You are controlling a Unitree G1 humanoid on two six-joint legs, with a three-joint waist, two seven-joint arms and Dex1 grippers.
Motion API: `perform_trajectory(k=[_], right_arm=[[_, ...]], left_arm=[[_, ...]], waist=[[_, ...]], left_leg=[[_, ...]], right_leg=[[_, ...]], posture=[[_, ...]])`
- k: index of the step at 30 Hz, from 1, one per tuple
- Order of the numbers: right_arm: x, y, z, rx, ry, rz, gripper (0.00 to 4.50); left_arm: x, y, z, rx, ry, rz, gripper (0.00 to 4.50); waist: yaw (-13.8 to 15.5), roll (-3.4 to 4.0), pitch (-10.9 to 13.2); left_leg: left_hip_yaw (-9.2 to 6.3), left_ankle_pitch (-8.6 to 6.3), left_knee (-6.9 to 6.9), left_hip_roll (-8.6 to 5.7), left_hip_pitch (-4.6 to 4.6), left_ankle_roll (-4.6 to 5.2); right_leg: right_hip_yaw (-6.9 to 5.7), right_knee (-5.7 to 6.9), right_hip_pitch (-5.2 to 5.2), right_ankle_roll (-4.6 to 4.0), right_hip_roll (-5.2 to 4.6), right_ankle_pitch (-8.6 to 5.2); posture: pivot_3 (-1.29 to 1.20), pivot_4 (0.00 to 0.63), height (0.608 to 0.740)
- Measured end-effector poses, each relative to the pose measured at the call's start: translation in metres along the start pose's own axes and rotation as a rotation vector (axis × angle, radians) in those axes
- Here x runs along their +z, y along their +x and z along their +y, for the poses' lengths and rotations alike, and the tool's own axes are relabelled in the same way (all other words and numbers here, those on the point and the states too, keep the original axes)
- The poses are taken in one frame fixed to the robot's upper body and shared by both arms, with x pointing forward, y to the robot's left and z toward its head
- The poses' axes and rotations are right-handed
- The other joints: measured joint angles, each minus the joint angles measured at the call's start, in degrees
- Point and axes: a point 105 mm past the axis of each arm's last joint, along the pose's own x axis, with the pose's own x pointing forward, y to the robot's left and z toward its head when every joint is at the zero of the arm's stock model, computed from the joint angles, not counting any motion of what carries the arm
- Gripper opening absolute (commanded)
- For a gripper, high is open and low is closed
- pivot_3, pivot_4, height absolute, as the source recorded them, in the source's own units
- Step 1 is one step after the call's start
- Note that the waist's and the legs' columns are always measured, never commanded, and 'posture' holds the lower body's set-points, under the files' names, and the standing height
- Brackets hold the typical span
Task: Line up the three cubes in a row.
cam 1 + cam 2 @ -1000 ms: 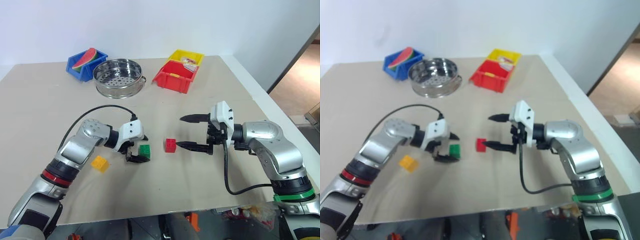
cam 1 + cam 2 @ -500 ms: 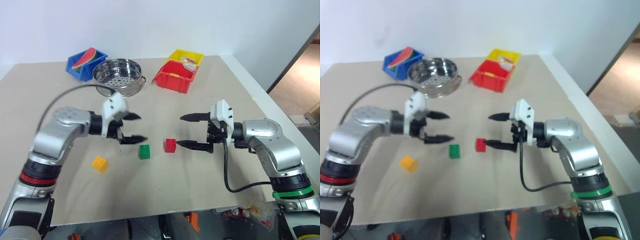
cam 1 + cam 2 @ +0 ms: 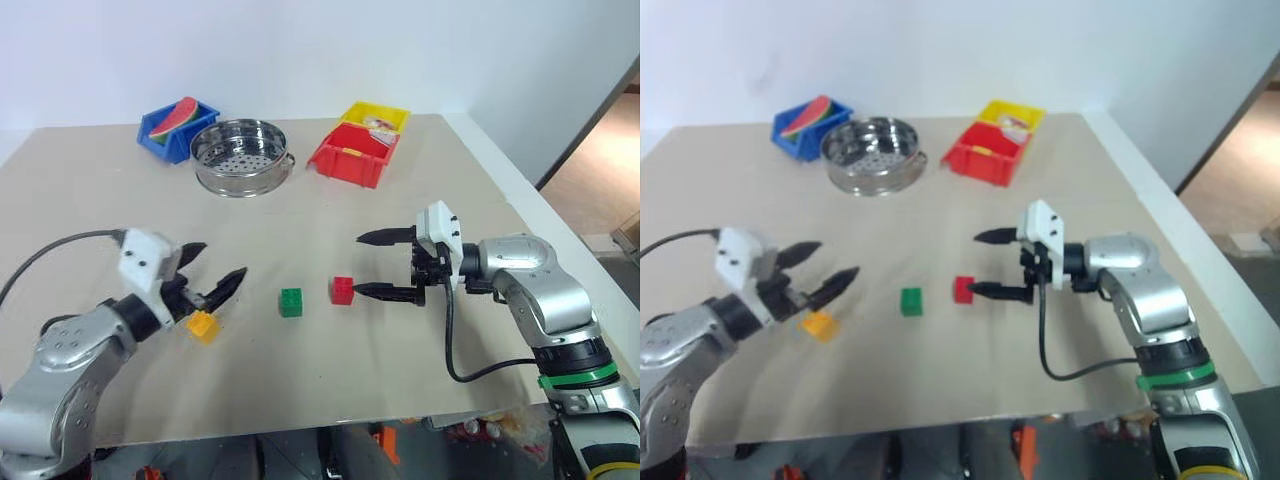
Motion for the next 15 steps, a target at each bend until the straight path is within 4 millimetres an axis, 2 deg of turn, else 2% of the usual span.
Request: perform_trajectory(k=[7,12,15], right_arm=[[-0.003,-0.001,0.000,0.008,0.004,0.008,4.50],[-0.005,-0.002,0.001,0.009,0.009,0.015,4.50],[-0.005,-0.003,0.001,0.007,0.008,0.020,4.50]], left_arm=[[-0.025,-0.024,-0.006,0.051,-0.025,0.056,4.41],[-0.046,-0.036,-0.001,0.070,-0.051,0.110,4.41],[-0.047,-0.038,-0.001,0.069,-0.039,0.114,4.41]], waist=[[-0.1,0.00,0.0],[-0.2,-0.01,0.0],[-0.2,-0.02,0.0]], left_leg=[[0.13,0.00,0.01,-0.03,0.00,-0.01],[0.12,0.00,-0.01,-0.01,-0.01,-0.01],[0.14,0.00,-0.01,-0.01,-0.01,-0.01]], right_leg=[[0.28,-0.01,-0.05,-0.01,0.04,-0.01],[0.27,-0.01,-0.09,-0.05,0.07,-0.03],[0.28,-0.01,-0.10,-0.04,0.07,-0.03]], posture=[[0.00,0.150,0.740],[0.00,0.150,0.740],[0.00,0.150,0.740]])
